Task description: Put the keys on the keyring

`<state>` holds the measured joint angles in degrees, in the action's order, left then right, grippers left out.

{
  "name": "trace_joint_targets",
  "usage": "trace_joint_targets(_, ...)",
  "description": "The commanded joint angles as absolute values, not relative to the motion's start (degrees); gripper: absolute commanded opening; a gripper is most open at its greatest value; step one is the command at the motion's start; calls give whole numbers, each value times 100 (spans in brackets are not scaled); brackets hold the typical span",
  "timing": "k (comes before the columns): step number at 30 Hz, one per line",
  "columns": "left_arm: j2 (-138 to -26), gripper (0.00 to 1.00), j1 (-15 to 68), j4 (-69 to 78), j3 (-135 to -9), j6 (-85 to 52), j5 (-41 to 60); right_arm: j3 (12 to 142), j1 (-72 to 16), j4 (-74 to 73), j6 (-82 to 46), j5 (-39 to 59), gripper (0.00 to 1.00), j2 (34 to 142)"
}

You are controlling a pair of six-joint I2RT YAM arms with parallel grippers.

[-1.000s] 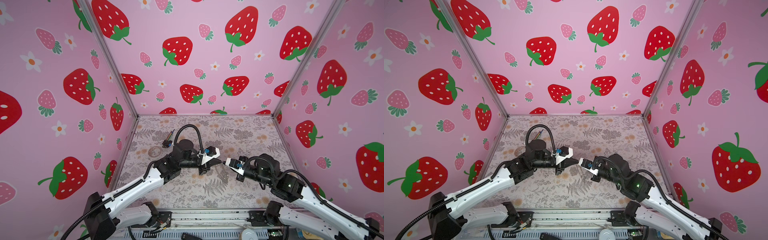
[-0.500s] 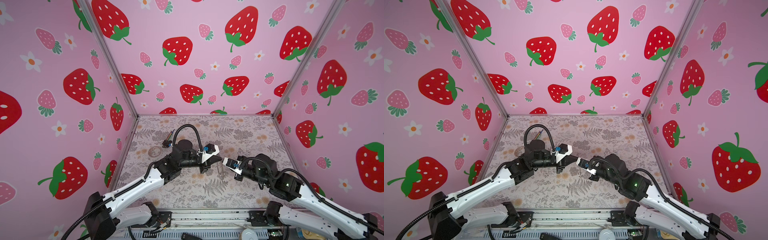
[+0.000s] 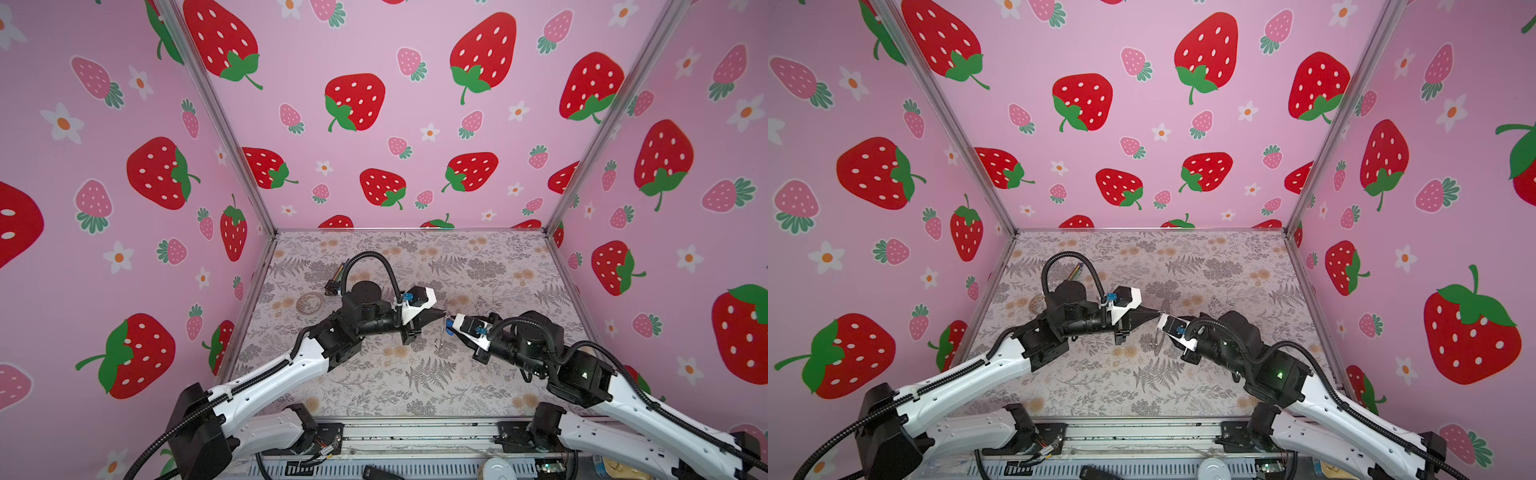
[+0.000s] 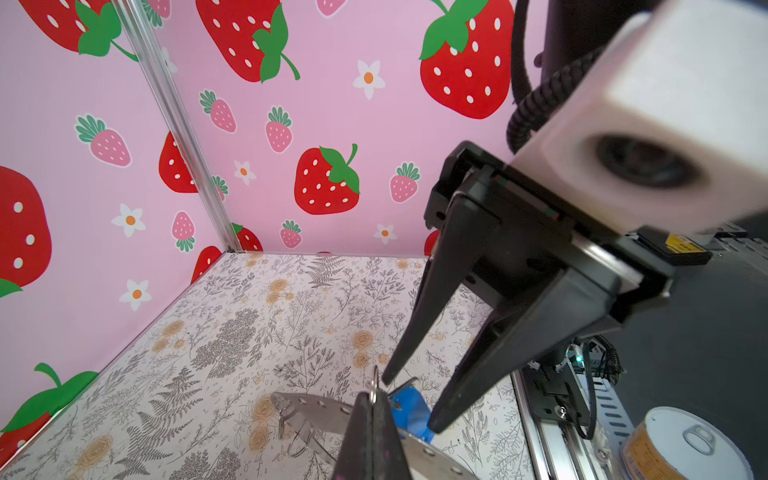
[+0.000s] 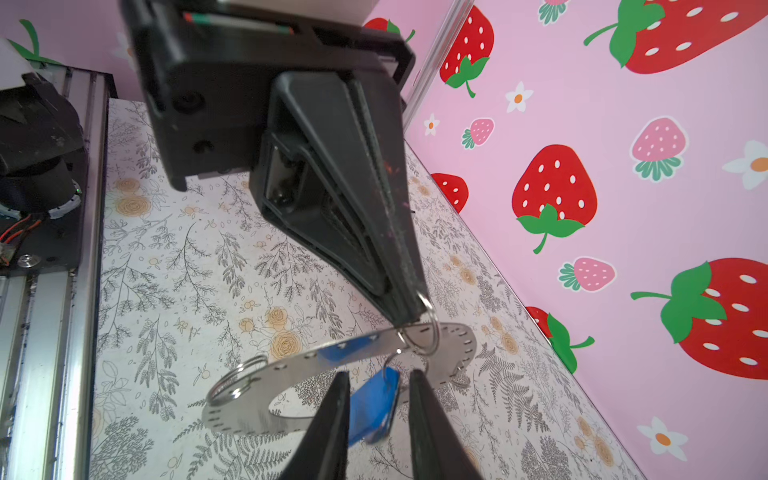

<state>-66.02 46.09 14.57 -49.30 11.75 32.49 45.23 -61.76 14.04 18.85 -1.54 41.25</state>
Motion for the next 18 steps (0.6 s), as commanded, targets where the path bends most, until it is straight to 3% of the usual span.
trace_joint_targets(1,-6479,0,4521,2198,-4734,1055,3664,4386,-6196,1190,1516,-183,28,3740)
trace_joint_targets(7,-6506,0,4329,3005,-4353,836,4300,3947,-6197,572,1033,97,28,3184)
trace_joint_targets(18,-6527,0,4289,2959,-4484,1085,4991,4283,-6188,639,677,489,27,3738)
